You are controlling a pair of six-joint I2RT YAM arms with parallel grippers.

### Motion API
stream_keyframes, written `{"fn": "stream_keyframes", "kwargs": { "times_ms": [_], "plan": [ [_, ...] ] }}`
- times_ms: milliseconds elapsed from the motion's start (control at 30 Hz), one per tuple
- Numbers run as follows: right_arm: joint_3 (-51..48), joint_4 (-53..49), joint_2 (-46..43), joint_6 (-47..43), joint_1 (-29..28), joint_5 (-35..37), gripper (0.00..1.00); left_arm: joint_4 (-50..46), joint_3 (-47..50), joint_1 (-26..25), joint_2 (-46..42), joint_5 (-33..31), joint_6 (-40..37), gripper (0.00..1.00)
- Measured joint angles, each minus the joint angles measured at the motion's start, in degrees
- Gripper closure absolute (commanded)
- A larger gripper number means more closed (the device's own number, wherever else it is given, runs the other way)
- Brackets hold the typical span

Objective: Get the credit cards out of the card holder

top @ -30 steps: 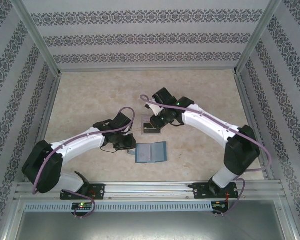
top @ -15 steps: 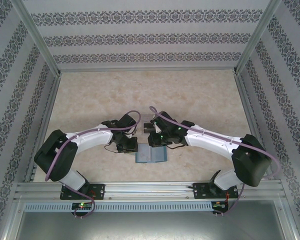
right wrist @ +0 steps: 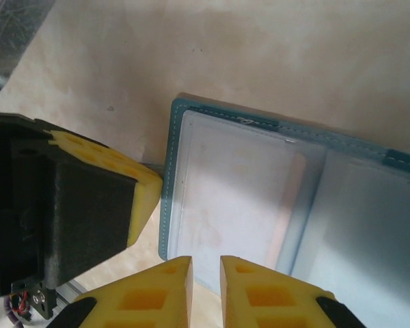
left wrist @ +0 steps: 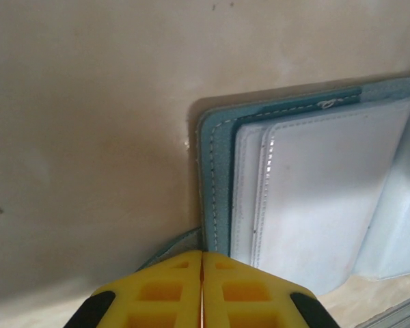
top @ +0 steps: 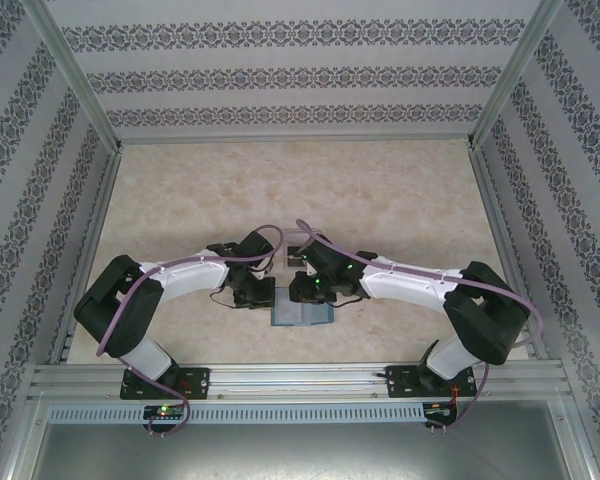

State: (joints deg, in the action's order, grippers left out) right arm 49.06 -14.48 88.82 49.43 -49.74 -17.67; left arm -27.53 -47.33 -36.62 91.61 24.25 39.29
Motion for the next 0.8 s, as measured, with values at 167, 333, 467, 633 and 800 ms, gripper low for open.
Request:
{"fn": "stream_keyframes", "kwargs": {
  "times_ms": [167, 333, 467, 633, 800],
  "plan": [
    [0.44, 1.51, 3.15, 1.09, -0.98, -0.87, 0.8, 0.07, 0.5, 0.0, 0.0, 0.22, -0.02, 0.9],
    [1.57, 2.58, 6.29, 1.81, -2.23, -0.92, 0.8, 0.83, 0.9, 0.0, 0.0, 0.66, -0.04, 0.91],
    [1.81, 2.89, 7.5, 2.4, -2.8, -0.9, 0.79, 1.84, 1.62, 0.02, -0.26, 1.09, -0.02, 0.9],
    [1.84, 2.14, 8.11, 2.97, -3.67, -0.37, 0.76, 3.08, 2.71, 0.33, -0.98, 1.25, -0.04, 0.91],
    [2.78, -0.42, 8.28, 2.93, -3.78, 1.11, 0.71, 3.67, 3.13, 0.33, -1.25, 1.27, -0.04, 0.91]
  ]
}}
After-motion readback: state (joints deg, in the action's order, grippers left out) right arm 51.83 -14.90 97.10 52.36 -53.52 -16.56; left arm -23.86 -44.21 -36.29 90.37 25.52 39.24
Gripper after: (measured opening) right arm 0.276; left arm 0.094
